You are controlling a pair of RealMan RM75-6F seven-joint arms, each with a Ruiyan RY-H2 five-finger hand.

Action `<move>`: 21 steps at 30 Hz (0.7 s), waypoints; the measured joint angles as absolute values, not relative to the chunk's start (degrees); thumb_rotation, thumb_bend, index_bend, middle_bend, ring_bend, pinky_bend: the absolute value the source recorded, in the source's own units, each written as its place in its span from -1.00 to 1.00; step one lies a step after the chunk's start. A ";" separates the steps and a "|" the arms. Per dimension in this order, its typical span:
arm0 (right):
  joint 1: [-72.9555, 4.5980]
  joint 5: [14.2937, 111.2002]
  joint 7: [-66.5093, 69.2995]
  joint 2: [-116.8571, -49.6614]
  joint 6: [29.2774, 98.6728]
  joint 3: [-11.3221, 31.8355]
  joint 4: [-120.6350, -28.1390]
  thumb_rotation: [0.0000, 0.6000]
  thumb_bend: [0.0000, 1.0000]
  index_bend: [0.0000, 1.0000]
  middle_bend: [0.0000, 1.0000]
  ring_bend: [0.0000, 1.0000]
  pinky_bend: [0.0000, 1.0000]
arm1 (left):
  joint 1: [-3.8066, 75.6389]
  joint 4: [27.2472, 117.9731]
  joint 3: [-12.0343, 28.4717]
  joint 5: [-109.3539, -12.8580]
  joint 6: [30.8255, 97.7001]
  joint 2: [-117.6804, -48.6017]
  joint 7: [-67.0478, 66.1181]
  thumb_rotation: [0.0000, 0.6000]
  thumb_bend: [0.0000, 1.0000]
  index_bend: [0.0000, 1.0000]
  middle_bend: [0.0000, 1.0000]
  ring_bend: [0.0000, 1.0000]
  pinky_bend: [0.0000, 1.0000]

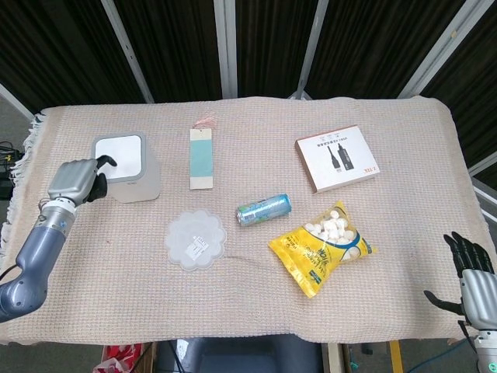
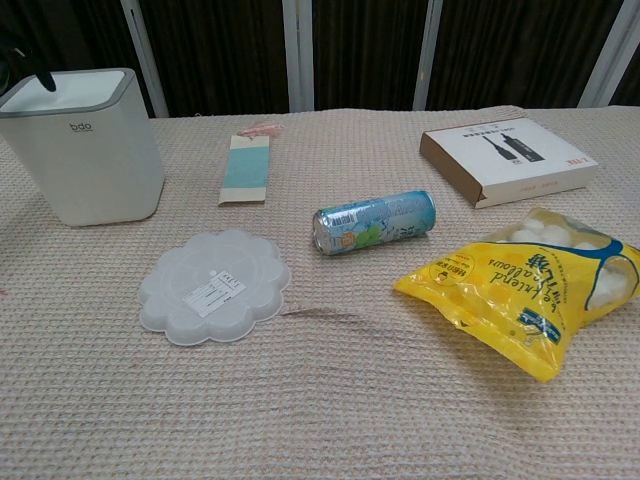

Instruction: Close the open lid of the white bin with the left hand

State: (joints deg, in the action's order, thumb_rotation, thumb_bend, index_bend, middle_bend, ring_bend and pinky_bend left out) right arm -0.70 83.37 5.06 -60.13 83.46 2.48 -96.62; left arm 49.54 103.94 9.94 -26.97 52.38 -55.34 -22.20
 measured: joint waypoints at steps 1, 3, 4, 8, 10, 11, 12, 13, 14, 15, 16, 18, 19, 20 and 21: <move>-0.70 83.39 5.08 -60.14 83.47 2.48 -96.59 1.00 -0.70 -1.00 -1.00 -1.00 -1.00 | 49.22 104.34 10.43 -27.66 52.83 -55.08 -21.24 1.00 0.30 -0.53 0.79 0.70 1.00; -0.70 83.47 5.18 -60.14 83.49 2.46 -96.49 1.00 -0.70 -1.00 -1.00 -1.00 -1.00 | 48.20 105.48 11.51 -29.94 54.14 -54.35 -18.86 1.00 0.11 -0.62 0.57 0.54 0.97; -0.70 83.47 5.19 -60.14 83.47 2.45 -96.43 1.00 -0.70 -1.00 -1.00 -1.00 -1.00 | 47.65 105.99 11.89 -31.19 54.81 -54.03 -17.92 1.00 0.05 -0.66 0.48 0.48 0.94; -0.75 83.34 5.26 -60.07 83.24 2.42 -96.33 1.00 -0.70 -1.00 -1.00 -1.00 -1.00 | 43.85 108.95 12.65 -38.62 59.57 -52.55 -13.91 1.00 -0.25 -0.93 -0.12 -0.02 0.55; -0.69 83.12 5.20 -60.00 83.16 2.39 -96.38 1.00 -0.70 -1.00 -1.00 -1.00 -1.00 | 41.16 110.88 12.49 -42.17 62.56 -51.91 -11.76 1.00 -0.36 -1.00 -0.55 -0.41 0.24; -0.66 83.09 5.16 -59.95 83.14 2.37 -96.41 1.00 -0.70 -1.00 -1.00 -1.00 -1.00 | 39.08 112.11 12.18 -44.60 64.63 -51.51 -10.11 1.00 -0.42 -1.00 -0.78 -0.67 0.02; -0.65 83.05 5.04 -59.91 83.14 2.37 -96.38 1.00 -0.70 -1.00 -1.00 -1.00 -1.00 | 37.43 112.94 11.80 -46.45 66.02 -51.23 -8.86 1.00 -0.47 -1.00 -0.93 -0.86 -0.20; -0.63 82.98 4.94 -59.87 83.14 2.36 -96.36 1.00 -0.70 -1.00 -1.00 -1.00 -1.00 | 35.74 113.62 11.28 -48.33 67.12 -50.95 -7.69 1.00 -0.50 -1.00 -0.98 -0.95 -0.34; -0.61 82.90 4.91 -59.83 83.12 2.36 -96.37 1.00 -0.70 -1.00 -1.00 -1.00 -1.00 | 32.99 114.40 10.13 -51.52 68.33 -50.56 -5.71 1.00 -0.52 -1.00 -1.00 -1.00 -0.49; -0.58 82.79 4.93 -59.77 83.10 2.37 -96.43 1.00 -0.70 -1.00 -1.00 -1.00 -1.00 | 31.93 114.62 9.60 -52.80 68.68 -50.42 -4.83 1.00 -0.54 -1.00 -1.00 -1.00 -0.58; -0.55 82.76 4.92 -59.72 83.14 2.39 -96.44 1.00 -0.70 -1.00 -1.00 -1.00 -1.00 | 30.37 114.85 8.72 -54.73 69.12 -50.22 -3.41 1.00 -0.55 -1.00 -1.00 -1.00 -0.63; -0.52 82.73 4.80 -59.68 83.30 2.48 -96.41 1.00 -0.70 -1.00 -1.00 -1.00 -1.00 | 27.01 114.93 6.54 -59.20 70.03 -49.90 -0.25 1.00 -0.59 -1.00 -1.00 -1.00 -0.77; -0.52 82.73 4.70 -59.69 83.36 2.53 -96.37 1.00 -0.70 -1.00 -1.00 -1.00 -1.00 | 25.71 114.75 5.55 -61.09 70.41 -49.84 0.85 1.00 -0.61 -1.00 -1.00 -1.00 -0.83; -0.53 82.72 4.58 -59.71 83.41 2.58 -96.32 1.00 -0.70 -1.00 -1.00 -1.00 -1.00 | 24.08 114.26 4.18 -63.57 70.99 -49.86 2.04 1.00 -0.64 -1.00 -1.00 -1.00 -0.91; -0.55 82.70 4.40 -59.76 83.48 2.64 -96.24 1.00 -0.70 -1.00 -1.00 -1.00 -1.00 | 22.92 113.67 3.17 -65.37 71.52 -49.99 2.67 1.00 -0.67 -1.00 -1.00 -1.00 -0.95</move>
State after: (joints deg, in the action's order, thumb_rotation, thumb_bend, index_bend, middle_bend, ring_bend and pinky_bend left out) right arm -0.55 82.70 4.40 -59.76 83.48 2.64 -96.24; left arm 22.92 113.67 3.17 -65.37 71.52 -49.99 2.67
